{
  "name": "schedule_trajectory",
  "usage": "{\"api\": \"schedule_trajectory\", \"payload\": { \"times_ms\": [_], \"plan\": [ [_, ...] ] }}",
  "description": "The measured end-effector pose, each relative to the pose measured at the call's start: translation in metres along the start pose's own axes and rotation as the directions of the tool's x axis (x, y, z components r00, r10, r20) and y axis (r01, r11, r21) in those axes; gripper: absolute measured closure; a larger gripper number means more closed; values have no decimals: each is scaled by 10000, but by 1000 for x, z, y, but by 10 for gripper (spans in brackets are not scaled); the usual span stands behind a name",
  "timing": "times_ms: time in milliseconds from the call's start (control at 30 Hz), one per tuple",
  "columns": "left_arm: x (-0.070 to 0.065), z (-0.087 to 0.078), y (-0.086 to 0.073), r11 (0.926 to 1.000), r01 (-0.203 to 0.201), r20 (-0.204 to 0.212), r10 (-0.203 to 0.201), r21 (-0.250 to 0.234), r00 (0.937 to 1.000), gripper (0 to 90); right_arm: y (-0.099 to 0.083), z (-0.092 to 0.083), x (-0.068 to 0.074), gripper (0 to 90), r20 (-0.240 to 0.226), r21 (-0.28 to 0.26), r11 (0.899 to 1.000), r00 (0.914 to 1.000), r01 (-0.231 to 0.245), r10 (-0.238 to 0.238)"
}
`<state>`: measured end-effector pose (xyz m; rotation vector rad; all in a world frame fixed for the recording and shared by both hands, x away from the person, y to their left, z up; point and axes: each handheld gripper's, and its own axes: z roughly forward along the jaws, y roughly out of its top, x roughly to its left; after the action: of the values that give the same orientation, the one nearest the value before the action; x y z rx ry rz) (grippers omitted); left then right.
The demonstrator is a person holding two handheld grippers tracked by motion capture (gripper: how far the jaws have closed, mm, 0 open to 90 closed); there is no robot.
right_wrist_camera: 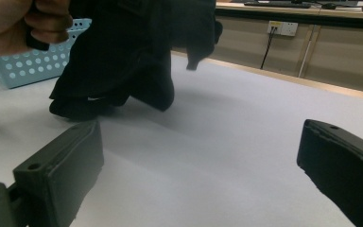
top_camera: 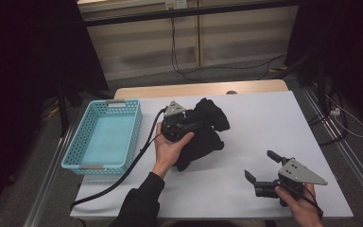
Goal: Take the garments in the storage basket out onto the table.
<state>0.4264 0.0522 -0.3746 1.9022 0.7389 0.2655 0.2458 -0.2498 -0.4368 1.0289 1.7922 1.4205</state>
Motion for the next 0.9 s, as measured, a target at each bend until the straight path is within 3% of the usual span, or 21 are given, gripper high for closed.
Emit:
{"api": "schedule_trajectory", "payload": {
  "times_ms": [133, 467, 500, 900],
  "plan": [
    [-1, 7, -8, 9995, -95, -8, 95, 308, 10000, 674, 0, 0, 0, 6, -9, 25, 10000, 10000, 14, -14],
    [-6, 27, -21, 9959, -104, 517, 57, 896, 9986, 671, 0, 1, 1, 6, -18, 50, 10000, 10000, -44, 44],
    [-6, 29, -23, 9952, -242, 454, 199, 950, 9988, 671, -1, 1, 1, 5, -35, 41, 10000, 10000, -46, 47],
    [-4, 56, -48, 9798, -250, 507, 152, 1985, 9986, 648, -1, 2, 2, 6, -85, 123, 9999, 9999, -94, 95]
  ]
}}
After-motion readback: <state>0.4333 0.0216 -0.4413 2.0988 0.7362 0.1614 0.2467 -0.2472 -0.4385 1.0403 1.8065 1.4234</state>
